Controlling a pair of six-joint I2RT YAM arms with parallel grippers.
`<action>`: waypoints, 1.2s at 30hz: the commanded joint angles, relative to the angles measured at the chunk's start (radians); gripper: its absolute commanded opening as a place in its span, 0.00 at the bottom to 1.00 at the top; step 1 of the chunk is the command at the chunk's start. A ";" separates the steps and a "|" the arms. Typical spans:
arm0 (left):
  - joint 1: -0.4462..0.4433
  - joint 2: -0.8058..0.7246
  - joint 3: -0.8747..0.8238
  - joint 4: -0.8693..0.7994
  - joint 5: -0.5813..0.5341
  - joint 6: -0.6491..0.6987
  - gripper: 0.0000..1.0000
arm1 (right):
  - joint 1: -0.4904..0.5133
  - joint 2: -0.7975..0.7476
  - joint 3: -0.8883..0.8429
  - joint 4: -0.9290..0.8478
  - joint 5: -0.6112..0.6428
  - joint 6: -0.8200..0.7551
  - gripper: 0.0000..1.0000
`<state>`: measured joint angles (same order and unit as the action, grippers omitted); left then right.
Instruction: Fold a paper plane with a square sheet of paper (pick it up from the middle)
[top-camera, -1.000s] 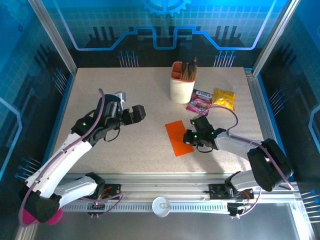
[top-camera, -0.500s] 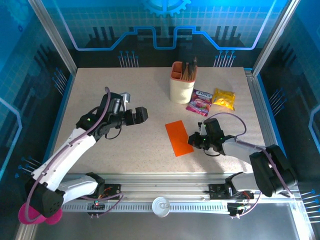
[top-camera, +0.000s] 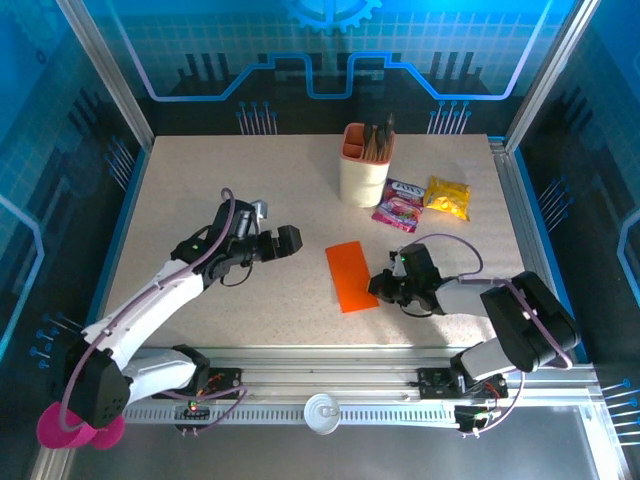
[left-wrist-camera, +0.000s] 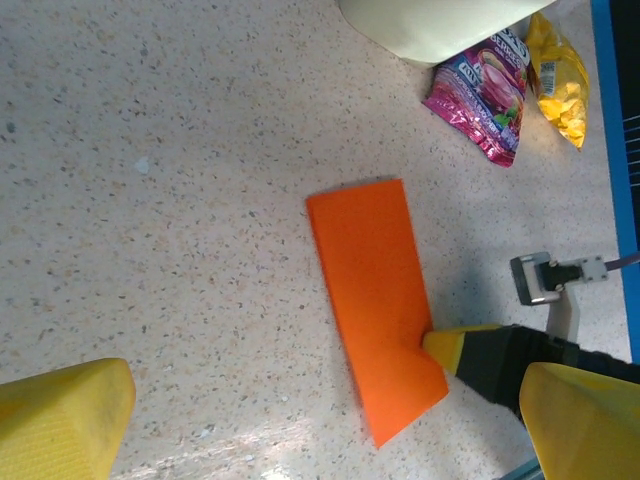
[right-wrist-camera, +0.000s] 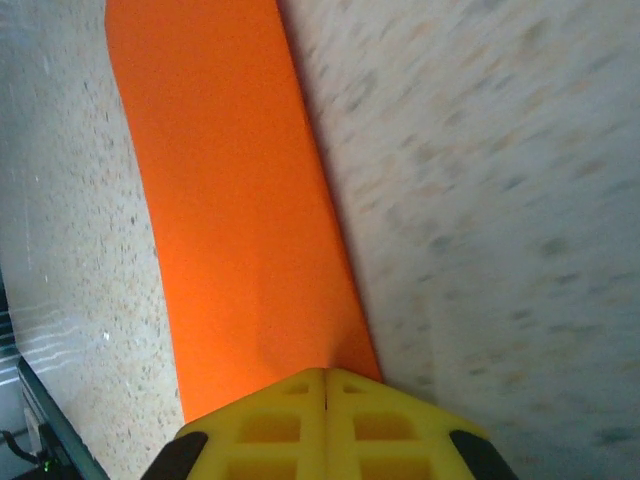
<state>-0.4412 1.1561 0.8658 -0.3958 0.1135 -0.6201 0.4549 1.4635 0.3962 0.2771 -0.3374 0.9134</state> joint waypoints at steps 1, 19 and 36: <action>0.007 0.030 -0.049 0.090 0.044 -0.055 1.00 | 0.099 0.035 0.082 -0.024 0.069 0.091 0.00; -0.124 0.078 -0.123 0.183 -0.054 -0.125 1.00 | 0.137 -0.119 0.086 -0.170 0.040 -0.056 0.00; -0.159 0.154 -0.137 0.288 -0.063 -0.195 1.00 | 0.195 0.089 -0.010 0.128 0.042 0.113 0.00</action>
<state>-0.5922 1.2953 0.7219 -0.1452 0.0631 -0.7868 0.5995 1.4940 0.3859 0.3531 -0.3218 0.9565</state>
